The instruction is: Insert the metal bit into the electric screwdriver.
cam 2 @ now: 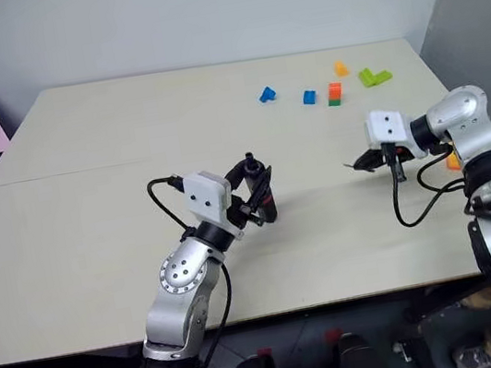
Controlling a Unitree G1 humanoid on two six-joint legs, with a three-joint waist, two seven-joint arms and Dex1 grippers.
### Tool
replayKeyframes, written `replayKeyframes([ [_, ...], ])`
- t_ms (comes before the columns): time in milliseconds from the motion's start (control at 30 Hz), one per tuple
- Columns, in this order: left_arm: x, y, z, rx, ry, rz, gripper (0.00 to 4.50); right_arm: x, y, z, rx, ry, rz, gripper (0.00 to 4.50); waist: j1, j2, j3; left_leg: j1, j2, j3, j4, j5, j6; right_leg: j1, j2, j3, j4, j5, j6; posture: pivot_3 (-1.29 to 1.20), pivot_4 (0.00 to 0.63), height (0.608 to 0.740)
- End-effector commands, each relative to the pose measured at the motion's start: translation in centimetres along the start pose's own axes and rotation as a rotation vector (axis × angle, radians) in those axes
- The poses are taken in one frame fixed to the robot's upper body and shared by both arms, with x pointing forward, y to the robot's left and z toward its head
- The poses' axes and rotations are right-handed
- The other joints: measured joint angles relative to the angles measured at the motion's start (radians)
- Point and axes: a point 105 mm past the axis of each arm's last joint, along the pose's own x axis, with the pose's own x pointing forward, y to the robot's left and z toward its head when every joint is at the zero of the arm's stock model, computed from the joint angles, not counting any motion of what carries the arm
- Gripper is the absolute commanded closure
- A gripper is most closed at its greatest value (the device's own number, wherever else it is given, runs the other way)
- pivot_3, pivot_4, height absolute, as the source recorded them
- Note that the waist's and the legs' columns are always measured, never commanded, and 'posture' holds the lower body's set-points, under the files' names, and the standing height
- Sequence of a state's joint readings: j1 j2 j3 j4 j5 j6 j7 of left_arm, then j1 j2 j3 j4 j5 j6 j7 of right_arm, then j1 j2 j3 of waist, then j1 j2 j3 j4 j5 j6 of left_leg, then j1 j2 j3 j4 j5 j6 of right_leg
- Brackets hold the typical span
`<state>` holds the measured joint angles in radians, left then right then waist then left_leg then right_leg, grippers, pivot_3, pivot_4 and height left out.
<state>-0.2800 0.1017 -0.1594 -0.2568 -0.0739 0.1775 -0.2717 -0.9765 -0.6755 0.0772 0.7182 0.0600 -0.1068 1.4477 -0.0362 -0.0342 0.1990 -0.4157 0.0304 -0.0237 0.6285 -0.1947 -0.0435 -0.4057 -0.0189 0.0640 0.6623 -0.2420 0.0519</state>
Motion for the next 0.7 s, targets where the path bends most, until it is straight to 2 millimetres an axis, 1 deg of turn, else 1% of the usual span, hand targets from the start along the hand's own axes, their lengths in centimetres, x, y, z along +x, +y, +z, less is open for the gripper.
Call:
replayKeyframes([
  [33,0.3,0.4,0.8,0.035,-0.037,0.048,2.86,-0.1,0.5,5.5,0.085,-0.273,-0.095,4.5,0.0,0.0,0.0,0.0,0.0,0.0,-0.001,0.0,0.0,0.0,0.0,0.0,0.0,0.0,0.0,0.0,0.15,0.74],
  [133,0.3,0.9,0.3,0.038,-0.017,0.096,2.86,0.3,1.7,8.7,0.185,-0.449,-0.169,4.5,0.002,0.0,0.0,0.0,0.0,0.0,0.0,0.0,0.0,0.0,0.0,0.0,0.001,0.0,0.001,0.0,0.15,0.74],
  [267,0.4,0.7,-0.2,0.059,-0.006,0.105,2.86,0.8,2.3,11.7,0.257,-0.581,-0.252,4.5,0.001,0.001,-0.001,0.0,0.0,0.0,0.001,0.0,0.0,0.0,0.0,0.0,0.0,-0.002,0.004,0.0,0.15,0.74],
  [500,0.7,0.9,0.0,0.08,-0.033,0.139,2.86,1.8,2.8,14.6,0.301,-0.674,-0.296,4.5,0.001,0.001,-0.001,0.0,0.0,0.0,0.001,0.0,0.0,0.0,0.001,0.0,0.0,-0.003,0.002,0.0,0.15,0.74],
  [700,1.1,0.9,0.1,0.081,-0.043,0.167,2.86,2.6,2.7,15.6,0.315,-0.682,-0.289,4.5,0.0,0.001,-0.001,0.0,0.0,0.0,0.001,0.0,0.0,-0.001,0.001,0.0,0.0,-0.002,0.004,0.0,0.15,0.74],
])
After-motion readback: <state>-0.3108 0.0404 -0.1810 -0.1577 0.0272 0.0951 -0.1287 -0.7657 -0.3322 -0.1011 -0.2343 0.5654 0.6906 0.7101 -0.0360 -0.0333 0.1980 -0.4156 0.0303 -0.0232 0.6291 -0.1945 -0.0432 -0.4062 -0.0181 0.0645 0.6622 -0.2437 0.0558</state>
